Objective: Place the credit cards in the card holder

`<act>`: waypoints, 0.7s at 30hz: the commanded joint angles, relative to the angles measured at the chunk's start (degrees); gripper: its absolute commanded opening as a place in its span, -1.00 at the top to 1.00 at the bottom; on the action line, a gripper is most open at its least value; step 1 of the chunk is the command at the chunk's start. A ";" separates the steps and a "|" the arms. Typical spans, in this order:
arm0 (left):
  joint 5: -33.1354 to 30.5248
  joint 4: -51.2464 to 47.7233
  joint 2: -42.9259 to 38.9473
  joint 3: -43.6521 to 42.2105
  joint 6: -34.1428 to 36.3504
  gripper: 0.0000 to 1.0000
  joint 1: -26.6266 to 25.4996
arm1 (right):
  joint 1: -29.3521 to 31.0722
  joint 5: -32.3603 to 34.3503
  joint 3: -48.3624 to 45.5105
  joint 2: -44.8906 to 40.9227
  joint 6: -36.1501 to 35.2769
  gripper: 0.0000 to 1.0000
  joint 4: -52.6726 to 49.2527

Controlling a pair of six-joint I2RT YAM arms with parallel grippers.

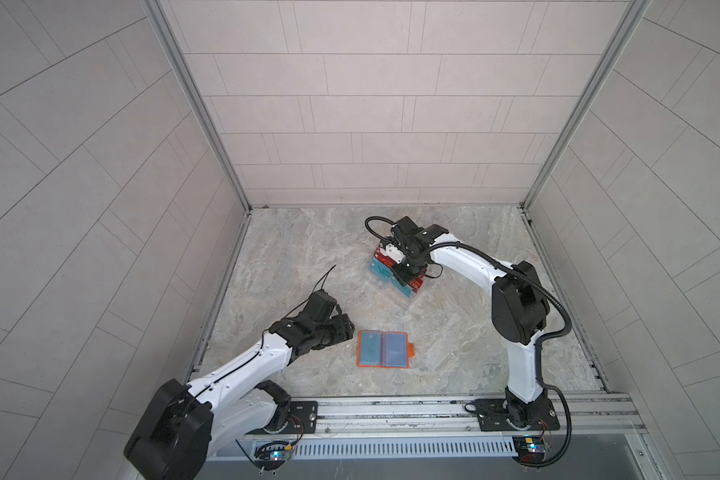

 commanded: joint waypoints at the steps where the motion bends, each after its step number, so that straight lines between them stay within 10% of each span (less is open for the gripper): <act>1: -0.14 -1.10 -0.78 1.87 0.03 -0.41 0.37 | -0.24 0.09 1.50 -3.38 -2.28 1.00 -1.53; 7: 0.50 -1.46 -1.11 2.37 0.38 -0.40 0.34 | -1.22 -1.65 2.51 -5.95 -1.39 1.00 -1.69; 12: -0.19 -1.24 -2.15 1.53 0.29 -0.38 0.39 | -2.56 -16.28 -0.03 -9.27 3.59 1.00 1.09; 21: 0.92 1.90 -4.94 1.12 1.69 -0.30 -0.52 | -1.98 -35.70 -23.36 -19.34 26.91 1.00 22.30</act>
